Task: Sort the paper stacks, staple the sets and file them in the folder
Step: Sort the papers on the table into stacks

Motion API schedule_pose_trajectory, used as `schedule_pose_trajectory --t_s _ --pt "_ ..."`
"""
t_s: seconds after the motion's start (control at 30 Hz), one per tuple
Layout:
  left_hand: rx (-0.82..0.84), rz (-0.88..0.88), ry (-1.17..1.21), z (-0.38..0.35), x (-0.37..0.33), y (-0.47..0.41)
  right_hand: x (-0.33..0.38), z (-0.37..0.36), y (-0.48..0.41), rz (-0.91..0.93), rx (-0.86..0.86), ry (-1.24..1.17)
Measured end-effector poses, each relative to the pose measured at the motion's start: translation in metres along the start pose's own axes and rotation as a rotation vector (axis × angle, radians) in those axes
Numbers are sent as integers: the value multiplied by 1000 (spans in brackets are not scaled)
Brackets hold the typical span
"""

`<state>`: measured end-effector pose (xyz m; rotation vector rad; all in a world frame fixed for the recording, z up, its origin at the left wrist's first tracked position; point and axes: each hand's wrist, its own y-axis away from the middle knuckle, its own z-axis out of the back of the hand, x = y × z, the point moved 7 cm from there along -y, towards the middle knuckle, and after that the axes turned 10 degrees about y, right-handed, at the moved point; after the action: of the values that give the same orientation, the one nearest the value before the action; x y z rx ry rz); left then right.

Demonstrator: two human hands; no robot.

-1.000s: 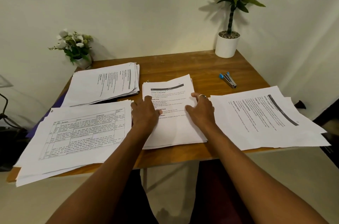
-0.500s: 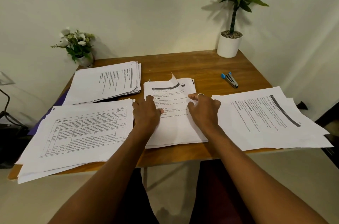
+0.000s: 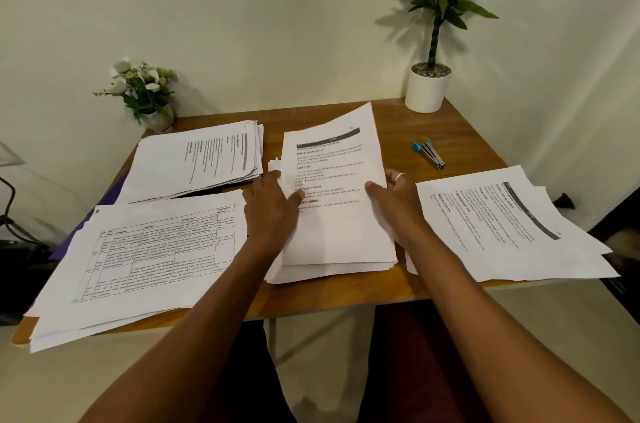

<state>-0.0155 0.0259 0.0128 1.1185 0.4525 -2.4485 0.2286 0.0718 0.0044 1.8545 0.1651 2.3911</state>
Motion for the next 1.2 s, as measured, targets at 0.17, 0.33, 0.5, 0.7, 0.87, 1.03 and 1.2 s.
schedule_pose_trajectory --t_s 0.17,0.33,0.5,0.7,0.87,1.03,1.2 --pt "143 104 396 -9 -7 4 -2 16 4 -34 -33 -107" --pt "236 174 490 -16 -6 13 -9 26 10 -42 -77 -121" --pt "366 118 448 -25 -20 15 -11 45 11 -47 -104 -232" --pt "541 368 791 -45 -43 23 -27 96 19 -78 -481 -446" --pt "567 510 965 -89 -56 41 -42 123 33 -38 -707 -534" --pt "463 412 655 -124 -82 42 -36 157 55 68 -950 -50" --pt "458 298 374 -149 -107 40 -19 156 55 332 -886 334"
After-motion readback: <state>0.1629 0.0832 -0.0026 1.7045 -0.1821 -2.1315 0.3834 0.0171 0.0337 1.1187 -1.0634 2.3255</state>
